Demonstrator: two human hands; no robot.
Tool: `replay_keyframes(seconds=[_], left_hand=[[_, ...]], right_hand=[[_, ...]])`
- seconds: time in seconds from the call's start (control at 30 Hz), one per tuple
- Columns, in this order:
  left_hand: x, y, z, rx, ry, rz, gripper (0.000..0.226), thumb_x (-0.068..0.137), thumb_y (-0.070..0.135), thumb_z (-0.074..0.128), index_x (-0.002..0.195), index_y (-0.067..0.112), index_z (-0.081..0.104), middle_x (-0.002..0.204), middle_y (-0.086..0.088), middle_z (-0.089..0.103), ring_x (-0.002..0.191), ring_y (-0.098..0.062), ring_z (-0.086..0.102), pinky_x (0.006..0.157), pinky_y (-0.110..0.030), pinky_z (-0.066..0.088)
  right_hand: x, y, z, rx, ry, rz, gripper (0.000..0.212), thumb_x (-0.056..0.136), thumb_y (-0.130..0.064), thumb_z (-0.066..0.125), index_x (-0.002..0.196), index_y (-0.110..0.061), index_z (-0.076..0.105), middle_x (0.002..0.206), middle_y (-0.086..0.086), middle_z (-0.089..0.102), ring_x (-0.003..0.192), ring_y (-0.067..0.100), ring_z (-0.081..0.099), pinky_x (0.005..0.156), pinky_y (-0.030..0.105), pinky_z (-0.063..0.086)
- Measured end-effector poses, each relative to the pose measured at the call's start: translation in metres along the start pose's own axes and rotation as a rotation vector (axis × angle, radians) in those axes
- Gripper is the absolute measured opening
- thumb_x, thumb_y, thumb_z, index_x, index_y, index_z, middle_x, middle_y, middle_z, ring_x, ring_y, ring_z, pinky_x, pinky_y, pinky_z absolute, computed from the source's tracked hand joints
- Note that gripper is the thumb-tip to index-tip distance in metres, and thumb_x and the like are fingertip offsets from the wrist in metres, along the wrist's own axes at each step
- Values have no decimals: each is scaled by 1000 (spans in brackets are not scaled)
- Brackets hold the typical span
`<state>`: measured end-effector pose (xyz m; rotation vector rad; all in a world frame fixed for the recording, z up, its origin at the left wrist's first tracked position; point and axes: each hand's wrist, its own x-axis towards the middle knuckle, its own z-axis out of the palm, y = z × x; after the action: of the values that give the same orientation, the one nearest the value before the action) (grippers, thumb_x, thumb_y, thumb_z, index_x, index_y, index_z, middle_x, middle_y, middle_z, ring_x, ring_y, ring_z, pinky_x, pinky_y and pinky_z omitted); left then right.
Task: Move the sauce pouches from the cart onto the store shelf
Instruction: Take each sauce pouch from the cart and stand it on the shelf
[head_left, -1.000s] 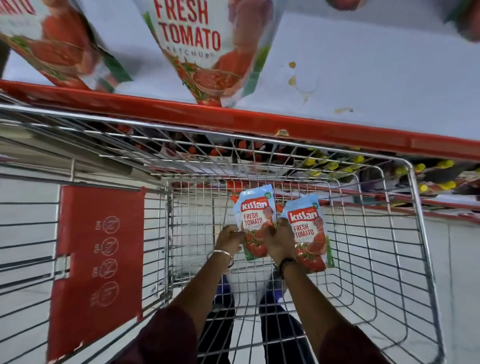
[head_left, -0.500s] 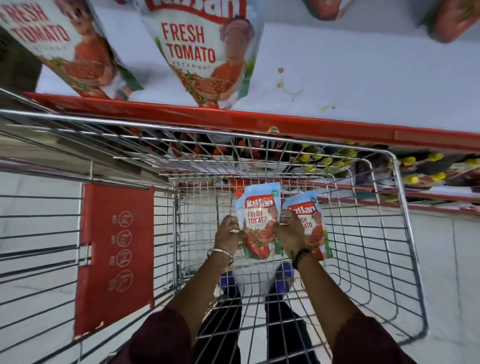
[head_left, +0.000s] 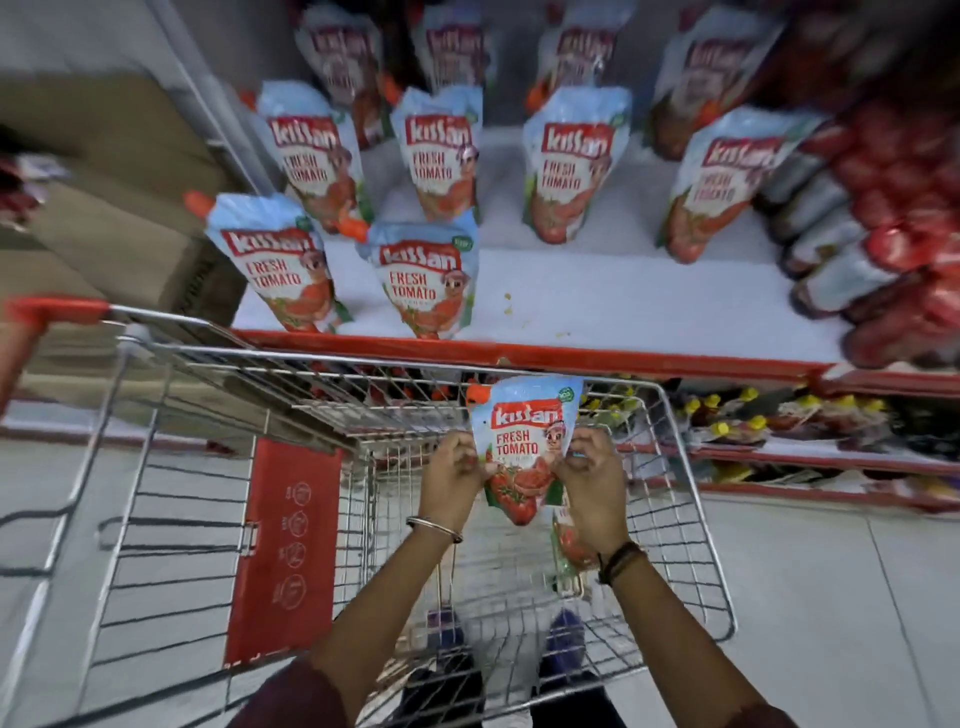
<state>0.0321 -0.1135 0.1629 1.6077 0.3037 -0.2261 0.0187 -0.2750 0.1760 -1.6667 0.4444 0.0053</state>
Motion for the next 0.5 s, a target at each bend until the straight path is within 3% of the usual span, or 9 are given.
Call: replay_keyframes(seconds=[0.07,0.13,0.2,0.33,0.4,0.5], left_hand=[[-1,24,4,26,38,80,31,72,-11,65,75,16,49,76,-10,58,73,-22,59,57,-27,53],[-1,49,10,26,50,154,35,71,-8,66,75,23,51,74,-3,61,75,-23,60,68,-38,51],[0,72,18,-4,60,213,40,72,-7,65,74,30,50,75,-1,58,76,-22,57,72,-38,48],[8,114,37,5,117,394,37,75,-3,65,78,30,49,77,4,60,70,5,59,67,-13,49],[21,129,46,5,148,446,35,76,-2,65,80,30,49,79,4,62,72,7,60,66,-9,49],[43,145,57,12,163,460,29,76,-3,63,83,22,49,80,5,60,72,11,59,65,-5,47]], right_hand=[[0,-31,-7,37,8,-63,23,82,0,67,94,-15,55,88,-6,65,73,-9,64,60,5,49],[2,-57,-14,52,23,-129,24,80,-2,69,92,-18,55,88,-9,66,74,-5,64,63,12,52],[6,-80,-22,60,45,-191,26,79,-4,71,89,-21,54,87,-8,67,78,3,64,68,18,53],[26,-116,-34,85,61,-292,27,79,-4,71,89,-21,52,86,-10,66,73,-7,63,68,18,54],[41,-130,-38,112,65,-320,30,79,-3,70,88,-24,52,87,-8,66,77,-1,63,70,22,54],[65,-142,-41,138,60,-341,28,79,-2,69,92,-20,52,89,-9,64,81,4,62,66,14,52]])
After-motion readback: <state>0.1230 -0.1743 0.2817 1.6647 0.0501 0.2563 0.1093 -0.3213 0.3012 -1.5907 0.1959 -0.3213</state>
